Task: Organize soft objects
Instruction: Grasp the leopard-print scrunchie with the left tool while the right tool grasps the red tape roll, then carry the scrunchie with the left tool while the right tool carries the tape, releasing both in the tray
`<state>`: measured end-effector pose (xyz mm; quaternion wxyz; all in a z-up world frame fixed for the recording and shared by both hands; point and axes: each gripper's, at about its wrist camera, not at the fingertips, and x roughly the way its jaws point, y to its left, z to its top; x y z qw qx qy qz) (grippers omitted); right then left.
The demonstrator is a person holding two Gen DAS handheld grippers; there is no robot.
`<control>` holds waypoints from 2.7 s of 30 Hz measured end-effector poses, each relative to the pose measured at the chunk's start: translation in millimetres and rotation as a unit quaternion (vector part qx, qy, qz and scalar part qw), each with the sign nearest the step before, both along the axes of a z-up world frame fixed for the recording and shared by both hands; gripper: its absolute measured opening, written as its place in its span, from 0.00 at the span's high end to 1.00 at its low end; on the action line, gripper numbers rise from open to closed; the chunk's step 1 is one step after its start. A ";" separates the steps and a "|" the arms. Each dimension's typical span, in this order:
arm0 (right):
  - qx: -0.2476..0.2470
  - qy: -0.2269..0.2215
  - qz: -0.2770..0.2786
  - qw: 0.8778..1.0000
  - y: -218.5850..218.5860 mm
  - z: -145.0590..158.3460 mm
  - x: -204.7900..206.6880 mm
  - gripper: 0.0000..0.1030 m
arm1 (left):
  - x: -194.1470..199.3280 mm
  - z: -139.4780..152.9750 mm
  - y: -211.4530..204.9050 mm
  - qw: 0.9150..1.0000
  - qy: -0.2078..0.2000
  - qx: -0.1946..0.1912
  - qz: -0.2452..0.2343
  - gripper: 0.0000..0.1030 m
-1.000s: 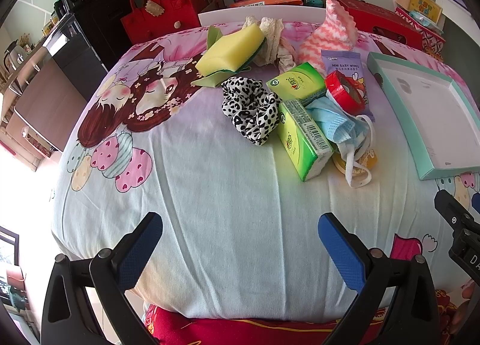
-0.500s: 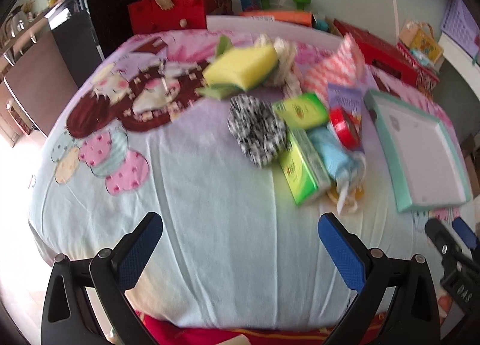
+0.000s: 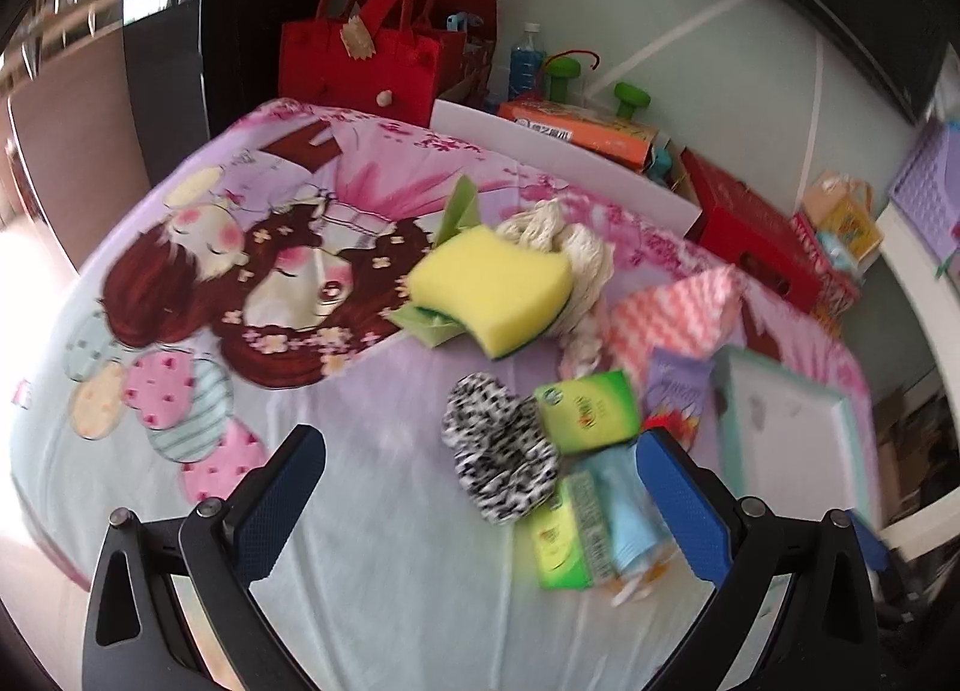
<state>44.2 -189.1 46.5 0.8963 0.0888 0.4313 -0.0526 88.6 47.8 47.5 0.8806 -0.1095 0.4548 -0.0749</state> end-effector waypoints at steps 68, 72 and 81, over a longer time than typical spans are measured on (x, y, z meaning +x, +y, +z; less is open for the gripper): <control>0.125 0.103 0.054 0.985 14.6 -77.5 79.3 0.42 | 53.3 -78.7 -29.7 0.994 0.114 -0.003 0.002 0.75; 0.125 0.098 0.052 0.986 12.7 -76.7 79.2 0.42 | 52.9 -71.9 -31.4 0.995 0.104 -0.004 0.003 0.80; 0.127 0.079 0.048 0.988 7.7 -64.9 76.9 0.42 | 51.4 -51.1 -29.8 0.998 0.067 -0.005 0.004 0.82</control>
